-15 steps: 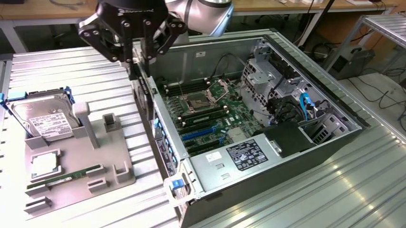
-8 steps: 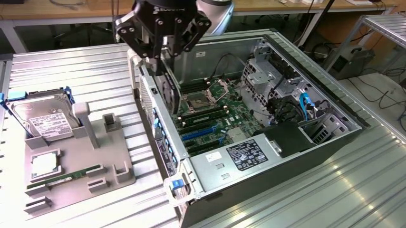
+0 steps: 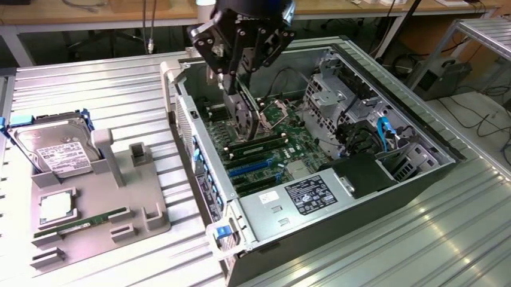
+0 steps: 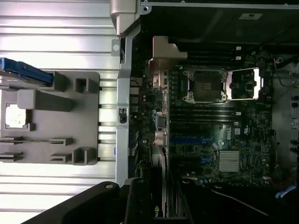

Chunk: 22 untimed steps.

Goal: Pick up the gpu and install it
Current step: 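Pick up the gpu and move the gpu toward the slot, then insert the gpu into the slot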

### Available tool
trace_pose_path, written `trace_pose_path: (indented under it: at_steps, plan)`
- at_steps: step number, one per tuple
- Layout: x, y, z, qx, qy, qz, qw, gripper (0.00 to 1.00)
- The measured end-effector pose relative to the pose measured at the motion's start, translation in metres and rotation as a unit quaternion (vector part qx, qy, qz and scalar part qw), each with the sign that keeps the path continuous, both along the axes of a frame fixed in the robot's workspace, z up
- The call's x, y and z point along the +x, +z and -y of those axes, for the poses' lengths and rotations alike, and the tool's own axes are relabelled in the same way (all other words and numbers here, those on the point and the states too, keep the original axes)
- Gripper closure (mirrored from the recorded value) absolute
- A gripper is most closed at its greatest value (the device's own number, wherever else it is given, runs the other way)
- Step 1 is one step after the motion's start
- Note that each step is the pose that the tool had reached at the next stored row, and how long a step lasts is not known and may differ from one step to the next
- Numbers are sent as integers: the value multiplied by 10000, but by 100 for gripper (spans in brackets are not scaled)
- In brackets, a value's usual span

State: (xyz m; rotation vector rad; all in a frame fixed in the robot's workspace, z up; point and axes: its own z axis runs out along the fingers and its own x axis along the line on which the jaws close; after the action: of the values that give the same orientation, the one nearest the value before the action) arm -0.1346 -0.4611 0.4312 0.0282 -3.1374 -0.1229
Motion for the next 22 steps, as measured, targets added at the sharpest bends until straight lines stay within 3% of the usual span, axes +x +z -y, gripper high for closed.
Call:
trace_pose_path:
  at_steps: [6,13,14,15,16,17,22]
  plan:
    - [307,-123,-23,-2,0,-6,10000,74]
    - [735,-294,-136,-5,0,-28,10000,74]
    - [869,-332,-169,-20,0,-78,10000,74]
    - [940,-344,-178,-42,-1,-173,9998,74]
    - [1010,-361,-178,-62,0,-305,9995,74]
    - [1030,-372,-178,-64,0,-332,9994,74]
    - [1030,-372,-178,-63,0,-332,9994,74]
